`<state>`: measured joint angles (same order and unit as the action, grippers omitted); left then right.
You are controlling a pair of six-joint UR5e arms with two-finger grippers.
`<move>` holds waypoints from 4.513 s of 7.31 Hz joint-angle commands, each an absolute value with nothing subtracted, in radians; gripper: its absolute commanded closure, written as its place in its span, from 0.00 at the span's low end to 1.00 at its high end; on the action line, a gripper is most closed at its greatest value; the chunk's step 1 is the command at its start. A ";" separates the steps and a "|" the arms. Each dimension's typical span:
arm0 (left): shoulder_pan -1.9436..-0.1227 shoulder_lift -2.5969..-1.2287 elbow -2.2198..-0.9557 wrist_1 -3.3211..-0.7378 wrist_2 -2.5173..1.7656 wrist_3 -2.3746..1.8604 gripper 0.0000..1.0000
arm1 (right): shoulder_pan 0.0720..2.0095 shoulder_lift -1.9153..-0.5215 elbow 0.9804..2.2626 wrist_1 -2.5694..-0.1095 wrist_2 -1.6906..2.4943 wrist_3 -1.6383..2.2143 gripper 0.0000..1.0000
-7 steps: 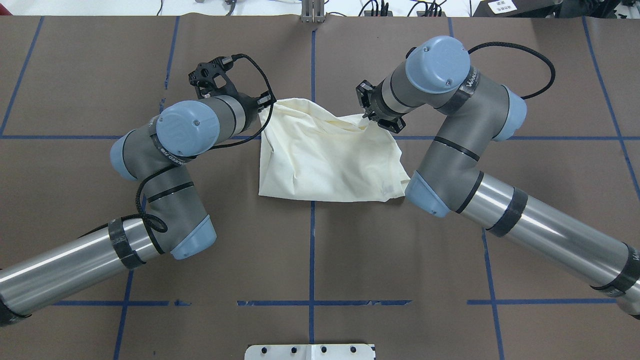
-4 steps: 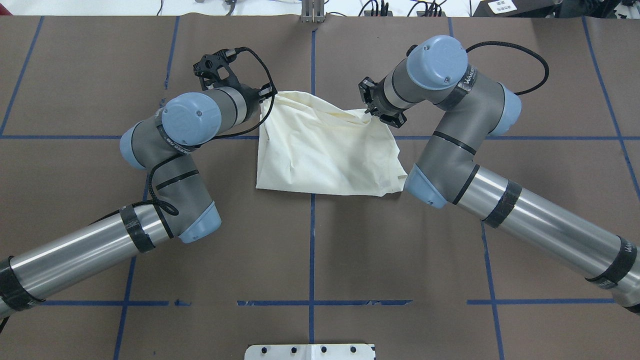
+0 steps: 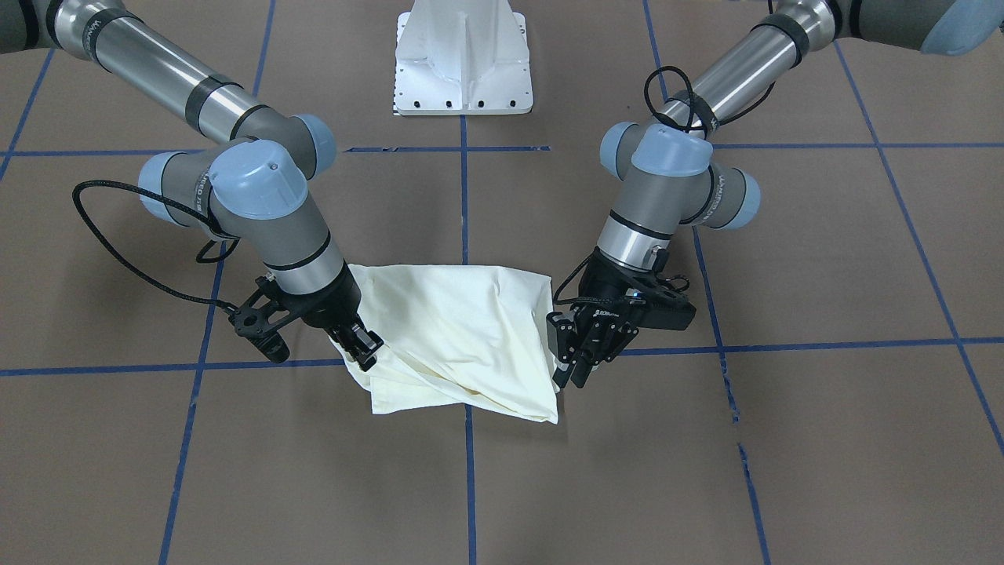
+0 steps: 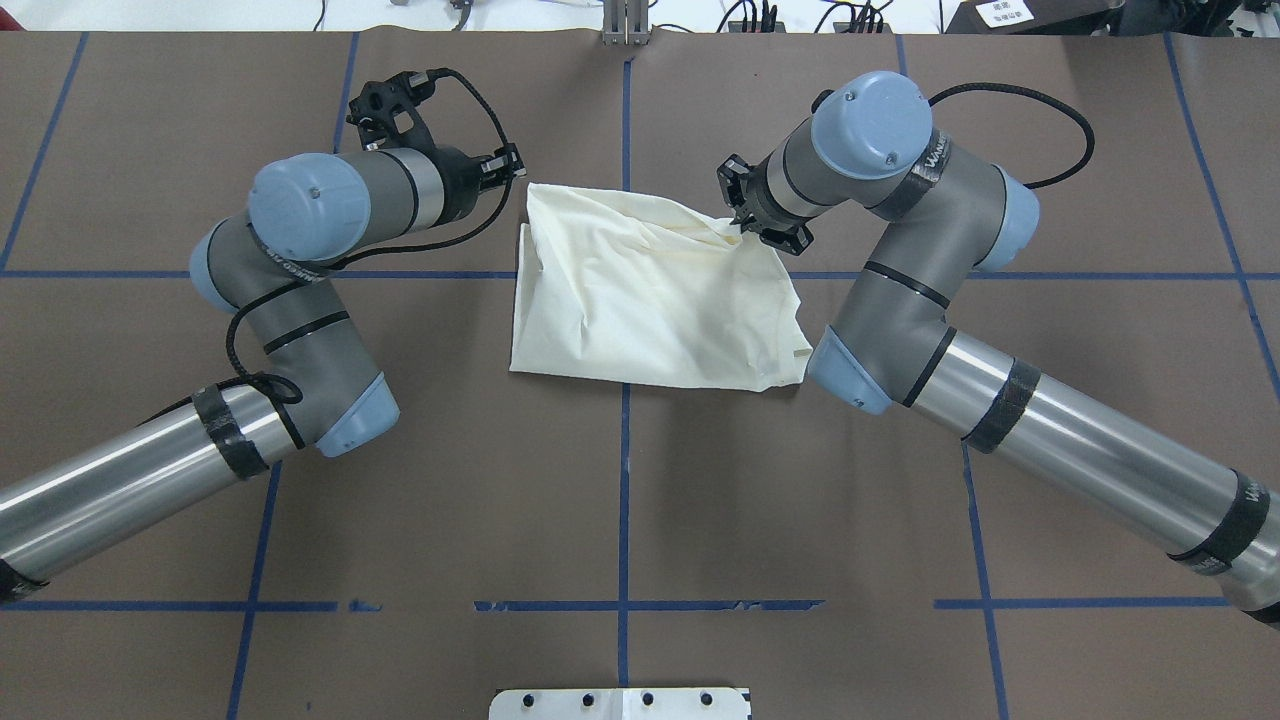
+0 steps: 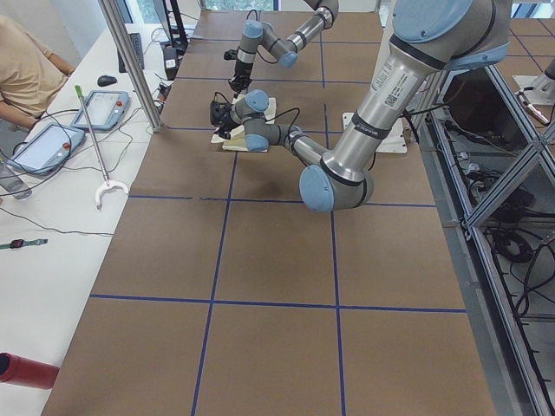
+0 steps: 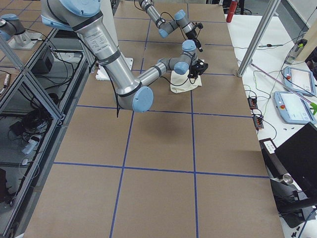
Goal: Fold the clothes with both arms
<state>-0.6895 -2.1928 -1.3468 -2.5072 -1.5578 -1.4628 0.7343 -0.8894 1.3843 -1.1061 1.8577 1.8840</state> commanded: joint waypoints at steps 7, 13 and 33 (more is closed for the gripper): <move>-0.508 -2.097 -1.376 -2.679 -1.589 -1.459 1.00 | 0.735 -0.868 1.373 -1.104 1.858 1.884 1.00; -0.497 -2.013 -1.359 -2.983 -1.864 -1.381 1.00 | 0.733 -0.868 1.355 -1.103 1.858 1.884 1.00; -0.805 -1.788 -1.465 -2.913 -1.910 -1.275 1.00 | 0.691 -0.798 1.247 -0.996 1.787 1.706 0.06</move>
